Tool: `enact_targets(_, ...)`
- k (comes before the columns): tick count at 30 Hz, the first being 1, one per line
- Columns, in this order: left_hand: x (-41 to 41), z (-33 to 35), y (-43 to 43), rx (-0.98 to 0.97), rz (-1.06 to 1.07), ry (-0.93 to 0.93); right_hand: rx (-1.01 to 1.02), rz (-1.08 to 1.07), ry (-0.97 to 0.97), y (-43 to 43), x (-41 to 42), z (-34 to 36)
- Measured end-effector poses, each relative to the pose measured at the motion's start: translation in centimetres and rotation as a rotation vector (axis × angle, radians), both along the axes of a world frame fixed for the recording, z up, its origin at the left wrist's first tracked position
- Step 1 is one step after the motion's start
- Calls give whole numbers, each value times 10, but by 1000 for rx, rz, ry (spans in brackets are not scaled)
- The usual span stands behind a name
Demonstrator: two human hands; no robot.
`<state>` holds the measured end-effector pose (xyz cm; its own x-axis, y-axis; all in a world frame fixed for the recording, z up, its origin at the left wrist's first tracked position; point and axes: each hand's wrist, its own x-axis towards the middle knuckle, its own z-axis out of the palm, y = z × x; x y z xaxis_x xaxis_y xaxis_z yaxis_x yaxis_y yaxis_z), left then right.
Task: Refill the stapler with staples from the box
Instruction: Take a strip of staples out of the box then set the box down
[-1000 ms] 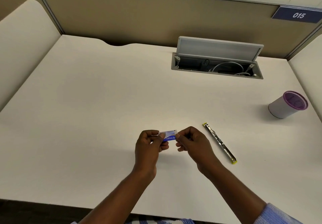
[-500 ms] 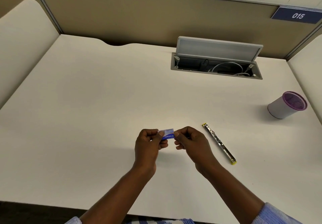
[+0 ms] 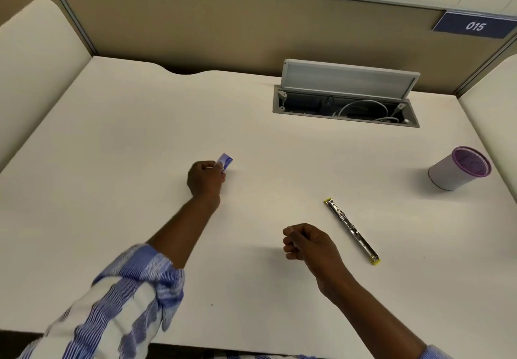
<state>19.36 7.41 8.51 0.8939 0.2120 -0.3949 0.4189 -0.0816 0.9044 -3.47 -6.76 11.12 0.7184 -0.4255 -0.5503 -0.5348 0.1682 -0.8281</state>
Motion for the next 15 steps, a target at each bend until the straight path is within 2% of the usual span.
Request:
enact_targets(4, 37, -14, 9, 88, -11, 72, 9, -28, 25, -2, -9, -3)
enact_targets(7, 49, -23, 14, 61, -15, 157, 10, -41, 35, -4, -13, -5)
enact_targets(10, 49, -26, 12, 201, -27, 129, 22, -53, 35, -5, -17, -6)
enact_targets(15, 48, -30, 11, 302, -68, 98, 102, -78, 7, -6, -16, -4)
